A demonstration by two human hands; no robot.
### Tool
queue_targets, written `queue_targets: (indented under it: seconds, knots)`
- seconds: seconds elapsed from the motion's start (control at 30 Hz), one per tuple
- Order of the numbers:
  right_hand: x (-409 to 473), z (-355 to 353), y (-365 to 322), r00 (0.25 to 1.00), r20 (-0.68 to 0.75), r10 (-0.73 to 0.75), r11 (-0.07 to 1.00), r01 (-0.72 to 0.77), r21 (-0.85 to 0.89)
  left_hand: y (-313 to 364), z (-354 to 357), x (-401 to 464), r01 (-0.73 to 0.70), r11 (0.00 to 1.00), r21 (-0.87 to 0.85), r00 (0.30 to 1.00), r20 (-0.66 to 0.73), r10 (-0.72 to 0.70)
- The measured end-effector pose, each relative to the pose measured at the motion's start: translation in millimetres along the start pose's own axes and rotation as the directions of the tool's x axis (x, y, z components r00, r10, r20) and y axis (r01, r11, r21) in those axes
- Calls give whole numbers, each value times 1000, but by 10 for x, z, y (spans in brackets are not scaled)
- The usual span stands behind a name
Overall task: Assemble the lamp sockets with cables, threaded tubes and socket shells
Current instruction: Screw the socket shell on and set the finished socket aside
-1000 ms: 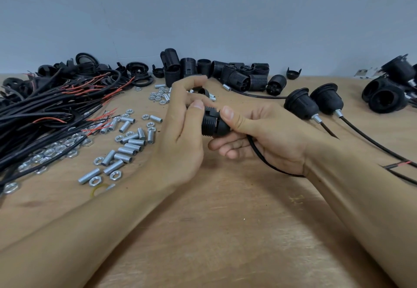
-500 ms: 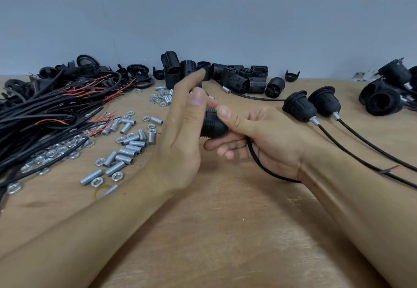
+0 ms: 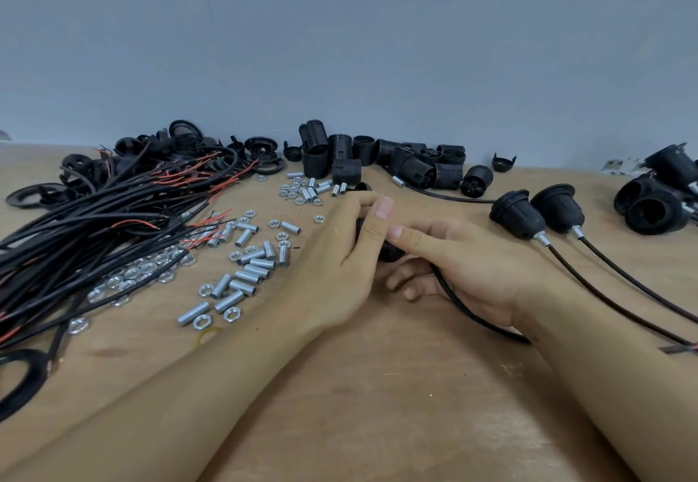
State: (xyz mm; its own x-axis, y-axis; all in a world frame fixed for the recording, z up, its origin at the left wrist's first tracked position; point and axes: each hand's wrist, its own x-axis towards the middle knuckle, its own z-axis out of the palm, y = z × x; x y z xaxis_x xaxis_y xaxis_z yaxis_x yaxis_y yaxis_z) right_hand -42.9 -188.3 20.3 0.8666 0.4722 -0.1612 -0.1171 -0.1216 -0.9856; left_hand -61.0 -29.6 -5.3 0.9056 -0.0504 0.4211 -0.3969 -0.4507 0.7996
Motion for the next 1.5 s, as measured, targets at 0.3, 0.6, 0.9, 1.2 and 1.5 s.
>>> queue_targets:
  seconds: [0.3,0.6,0.9,1.2,1.5]
  knots:
    - [13,47,16,997,-46,-56,992,51,-116,-51,-189,204,-60,952,299,994,-68,85]
    - [34,14,32,998,-34,-48,982,41,-182,-680,-800,1490,80,449,890,948,72,-311]
    - [102,-22,104,998,-33,-49,993,46,-105,-966,-716,1477,170,417,893,984,-134,-114]
    - [111,-55,94,992,-97,-82,996,84,20,-155,-625,710,252,964,-79,860,-439,-261]
    - [75,-97,78,972,-160,-173,977,190,100,14,-285,45,347,655,-671,913,81,-400]
